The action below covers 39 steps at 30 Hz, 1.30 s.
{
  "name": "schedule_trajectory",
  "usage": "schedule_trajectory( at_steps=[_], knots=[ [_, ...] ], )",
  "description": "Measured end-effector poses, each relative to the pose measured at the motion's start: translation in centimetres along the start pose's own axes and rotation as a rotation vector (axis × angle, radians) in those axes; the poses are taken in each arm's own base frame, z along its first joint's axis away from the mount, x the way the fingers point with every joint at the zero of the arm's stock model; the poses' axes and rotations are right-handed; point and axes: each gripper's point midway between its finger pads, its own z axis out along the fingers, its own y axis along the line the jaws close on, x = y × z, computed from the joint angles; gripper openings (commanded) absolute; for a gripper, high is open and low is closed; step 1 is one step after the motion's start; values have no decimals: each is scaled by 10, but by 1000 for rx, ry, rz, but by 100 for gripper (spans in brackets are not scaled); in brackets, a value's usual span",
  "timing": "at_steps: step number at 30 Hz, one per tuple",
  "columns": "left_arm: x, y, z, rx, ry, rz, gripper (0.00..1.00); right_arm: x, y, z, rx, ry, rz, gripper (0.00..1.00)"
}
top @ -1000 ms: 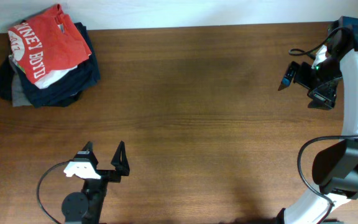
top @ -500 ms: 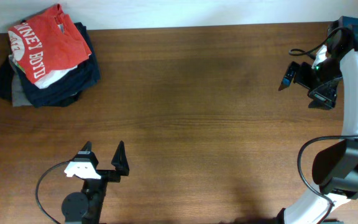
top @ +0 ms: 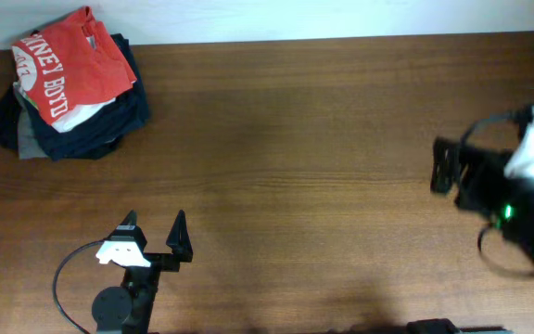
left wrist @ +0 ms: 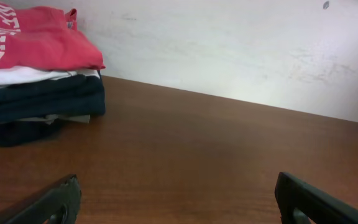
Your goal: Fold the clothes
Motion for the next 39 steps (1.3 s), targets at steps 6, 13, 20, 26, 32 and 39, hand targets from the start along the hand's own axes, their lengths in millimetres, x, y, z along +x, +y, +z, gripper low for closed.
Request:
schedule_trajectory(
  at_steps=[6, 13, 20, 26, 32, 39],
  knots=[
    [0, 0, 0, 0, -2, 0, 99, 113, -15, 65, -165, -234, -4, 99],
    [0, 0, 0, 0, -1, 1, 99, 160, -24, 121, -261, -506, -13, 99],
    [0, 0, 0, 0, -2, 1, 99, 175, -37, 138, -227, -511, 48, 99],
    [0, 0, 0, 0, -2, 1, 99, 179, -39, 141, -214, -493, 41, 98],
    [0, 0, 0, 0, -2, 1, 99, 180, -37, 141, -172, -511, -175, 99],
    [0, 0, 0, 0, -2, 1, 99, 180, -37, 141, -168, -513, -190, 99]
  ],
)
